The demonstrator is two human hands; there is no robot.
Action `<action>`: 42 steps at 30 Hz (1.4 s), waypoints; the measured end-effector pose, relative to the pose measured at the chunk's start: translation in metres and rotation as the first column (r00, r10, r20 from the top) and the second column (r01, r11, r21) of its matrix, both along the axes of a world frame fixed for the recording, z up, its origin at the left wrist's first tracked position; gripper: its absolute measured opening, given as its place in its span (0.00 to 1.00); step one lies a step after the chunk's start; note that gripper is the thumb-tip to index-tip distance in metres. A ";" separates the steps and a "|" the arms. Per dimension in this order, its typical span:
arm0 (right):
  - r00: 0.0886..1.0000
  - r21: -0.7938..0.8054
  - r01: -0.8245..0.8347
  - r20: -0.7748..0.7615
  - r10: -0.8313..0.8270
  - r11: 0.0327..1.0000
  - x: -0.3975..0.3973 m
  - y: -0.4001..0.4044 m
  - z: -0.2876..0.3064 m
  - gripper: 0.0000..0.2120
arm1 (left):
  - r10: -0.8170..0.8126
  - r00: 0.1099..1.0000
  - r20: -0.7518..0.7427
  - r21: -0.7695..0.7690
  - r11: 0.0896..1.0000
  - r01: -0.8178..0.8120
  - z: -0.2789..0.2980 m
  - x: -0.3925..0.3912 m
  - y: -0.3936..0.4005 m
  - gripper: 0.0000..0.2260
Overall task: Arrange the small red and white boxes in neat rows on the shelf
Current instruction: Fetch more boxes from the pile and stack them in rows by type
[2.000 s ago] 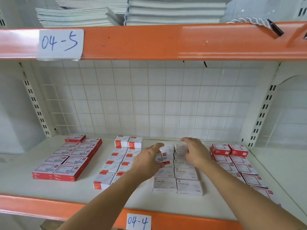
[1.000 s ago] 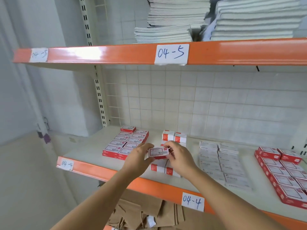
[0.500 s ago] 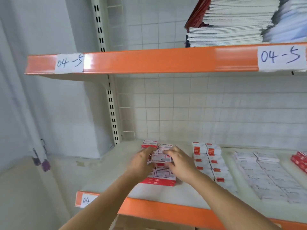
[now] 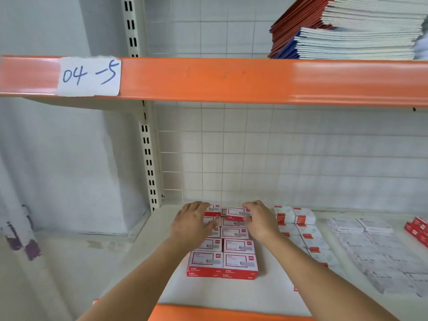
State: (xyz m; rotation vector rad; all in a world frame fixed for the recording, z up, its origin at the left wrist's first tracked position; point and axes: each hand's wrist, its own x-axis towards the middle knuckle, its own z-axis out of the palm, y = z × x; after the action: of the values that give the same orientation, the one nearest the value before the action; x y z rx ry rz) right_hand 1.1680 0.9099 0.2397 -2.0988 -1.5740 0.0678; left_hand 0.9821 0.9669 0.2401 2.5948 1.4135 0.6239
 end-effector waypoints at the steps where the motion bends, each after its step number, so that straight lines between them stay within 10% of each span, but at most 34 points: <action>1: 1.000 0.001 0.009 -0.005 -0.009 1.000 0.000 0.004 0.000 0.19 | 0.004 1.000 -0.007 0.007 1.000 -0.004 0.000 0.000 0.003 0.26; 22: 0.970 0.039 0.003 0.242 -0.012 0.999 0.000 -0.016 0.011 0.21 | -0.119 0.986 -0.118 0.064 0.990 0.127 0.005 0.023 -0.008 0.28; 42: 0.824 -0.106 0.514 0.336 -0.456 0.851 0.189 -0.328 0.009 0.31 | -0.641 0.743 -0.192 -0.043 0.762 0.647 0.012 0.259 -0.219 0.29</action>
State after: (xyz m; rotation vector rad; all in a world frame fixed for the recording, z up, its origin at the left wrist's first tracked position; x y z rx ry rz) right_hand 1.3571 0.5816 0.2486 -2.7132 -1.1613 -0.3048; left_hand 1.2411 0.7475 0.2517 2.9555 0.4311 0.2821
